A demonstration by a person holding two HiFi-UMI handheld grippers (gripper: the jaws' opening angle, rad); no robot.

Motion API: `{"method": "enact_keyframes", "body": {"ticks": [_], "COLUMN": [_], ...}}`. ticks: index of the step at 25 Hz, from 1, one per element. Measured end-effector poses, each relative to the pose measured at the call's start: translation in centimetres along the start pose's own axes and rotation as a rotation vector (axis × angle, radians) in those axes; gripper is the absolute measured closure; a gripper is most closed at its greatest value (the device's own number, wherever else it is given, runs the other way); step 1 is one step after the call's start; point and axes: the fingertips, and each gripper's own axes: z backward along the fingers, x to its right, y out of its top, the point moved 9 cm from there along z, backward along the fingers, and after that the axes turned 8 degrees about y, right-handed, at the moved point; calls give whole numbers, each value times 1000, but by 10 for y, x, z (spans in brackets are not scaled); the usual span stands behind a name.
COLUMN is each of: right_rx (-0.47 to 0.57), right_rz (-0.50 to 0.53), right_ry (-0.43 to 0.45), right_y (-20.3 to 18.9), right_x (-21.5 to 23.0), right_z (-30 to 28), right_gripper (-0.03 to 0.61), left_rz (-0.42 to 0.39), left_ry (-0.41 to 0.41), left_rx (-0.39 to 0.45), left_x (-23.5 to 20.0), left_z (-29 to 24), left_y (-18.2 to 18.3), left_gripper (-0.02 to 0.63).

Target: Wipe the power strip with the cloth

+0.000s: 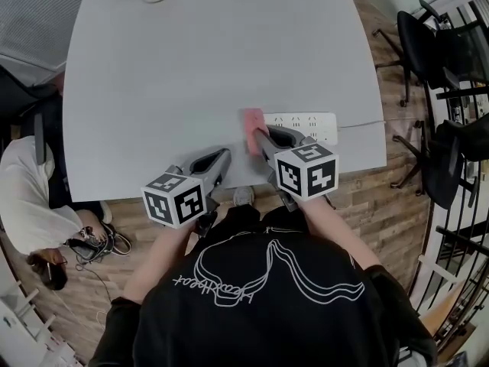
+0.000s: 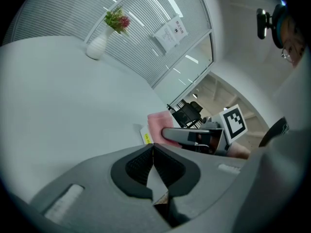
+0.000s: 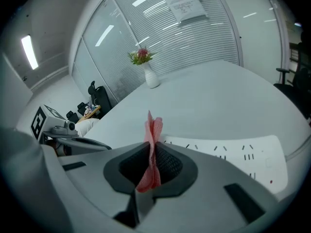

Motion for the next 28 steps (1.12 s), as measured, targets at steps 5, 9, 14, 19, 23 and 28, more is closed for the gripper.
{"method": "enact_keyframes", "body": {"ticks": [5,9,14,19,23,28], "right_rx": [-26,-41,-52,-51,-55,-67], "right_rz": [26,45,67,66,66,82], "right_ry": [-20,-38,-50,-55,-64,-72], "right_y": [0,0,-1,-3,-3,-3], "right_x": [1,-3,-2,-1,3,8], "right_z": [-3,-9,-9,-8,-5,1], "right_gripper": [540,540,540,540,540,540], "left_rz": [10,-3,-8,-16,-11,-8], "left_ry": [-5,-7,-11,-15,-18,-23], "left_rx": [-2,-3,1,-1,3,-3], "left_x": [2,-1,1,3,3,3], "left_z": [0,5,5,6,6,5], "left_y": [-1,-1,-1,-2,-2,-3], "left_gripper": [600,600,600,600,600,600]}}
